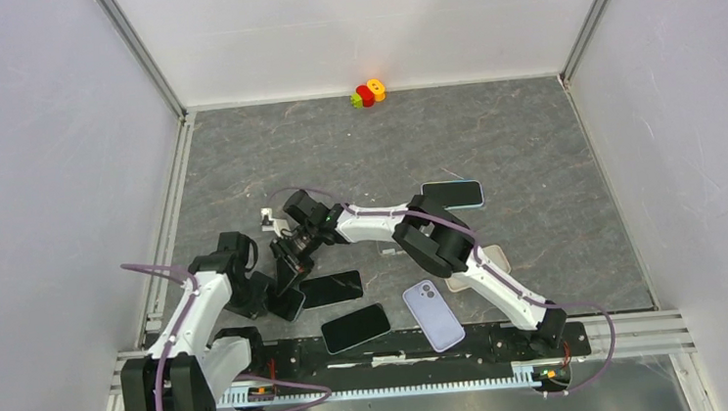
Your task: Put the phone into the phone case
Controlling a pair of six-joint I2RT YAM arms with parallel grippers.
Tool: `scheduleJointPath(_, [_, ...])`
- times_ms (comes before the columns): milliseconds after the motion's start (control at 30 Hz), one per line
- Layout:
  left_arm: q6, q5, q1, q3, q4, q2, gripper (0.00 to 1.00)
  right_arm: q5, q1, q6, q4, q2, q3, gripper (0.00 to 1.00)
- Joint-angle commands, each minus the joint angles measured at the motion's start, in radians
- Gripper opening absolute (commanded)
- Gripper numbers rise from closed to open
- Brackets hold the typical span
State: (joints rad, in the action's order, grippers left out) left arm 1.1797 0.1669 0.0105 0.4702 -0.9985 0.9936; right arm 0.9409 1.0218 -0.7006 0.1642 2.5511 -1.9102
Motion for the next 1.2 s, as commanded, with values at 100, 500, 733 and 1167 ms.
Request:
scheduleJointPath(100, [0.033, 0.003, -0.006, -0.032, 0.099, -0.065, 0.03, 0.059, 0.031, -0.093, -0.118, 0.009, -0.009, 0.00])
scheduleJointPath(500, [-0.220, -0.259, -0.006, 0.167, 0.245, -0.184, 0.41, -0.166, -0.209, 0.060, -0.020, -0.344, 0.164, 0.00])
scheduleJointPath(733, [-0.249, -0.475, -0.006, 0.286, 0.486, -0.122, 0.61, -0.262, -0.397, 0.021, -0.102, -0.616, 0.278, 0.00])
scheduleJointPath(1167, [0.028, -0.846, 0.173, 0.475, 1.351, 0.249, 0.72, -0.232, -0.586, -0.379, -0.670, -0.918, 0.619, 0.00])
